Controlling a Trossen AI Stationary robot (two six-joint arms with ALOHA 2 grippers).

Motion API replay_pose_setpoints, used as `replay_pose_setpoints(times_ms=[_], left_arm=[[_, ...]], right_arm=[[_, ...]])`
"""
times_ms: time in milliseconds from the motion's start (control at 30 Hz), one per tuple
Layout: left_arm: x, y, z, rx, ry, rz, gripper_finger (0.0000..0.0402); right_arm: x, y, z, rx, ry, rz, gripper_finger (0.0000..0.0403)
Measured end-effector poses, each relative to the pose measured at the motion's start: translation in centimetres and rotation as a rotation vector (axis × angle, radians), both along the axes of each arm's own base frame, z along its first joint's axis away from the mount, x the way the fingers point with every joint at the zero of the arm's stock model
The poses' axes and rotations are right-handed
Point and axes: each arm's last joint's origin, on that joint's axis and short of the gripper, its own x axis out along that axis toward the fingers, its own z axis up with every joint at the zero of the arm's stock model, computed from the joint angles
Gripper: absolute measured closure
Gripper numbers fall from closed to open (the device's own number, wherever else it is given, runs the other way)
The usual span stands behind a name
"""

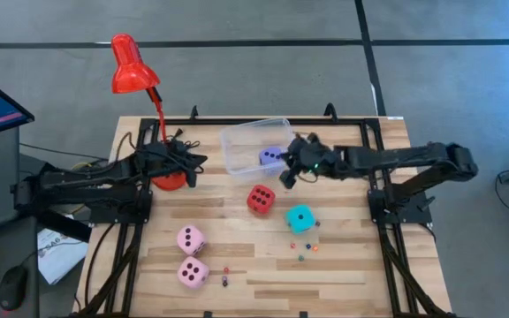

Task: Pick & Place Dice
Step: Move the transparent bin

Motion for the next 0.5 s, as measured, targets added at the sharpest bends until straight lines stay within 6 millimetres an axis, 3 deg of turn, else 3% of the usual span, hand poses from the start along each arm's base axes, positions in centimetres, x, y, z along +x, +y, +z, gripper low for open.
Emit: replay_pose_setpoints(times_ms=[167,500], left_arm=[[1.2,0.5,-0.1,0.04,-0.094,0.005,0.0402],[2.8,2.9,-2.8,0.032,-0.005,0.138,0.0402]], right_arm=[[-0.8,-2.4,-0.8,-0.003,0.105,-0.057,0.0403],[-0.2,-6.3,-2.7,-0.029,0.22,-0.03,0.0403]])
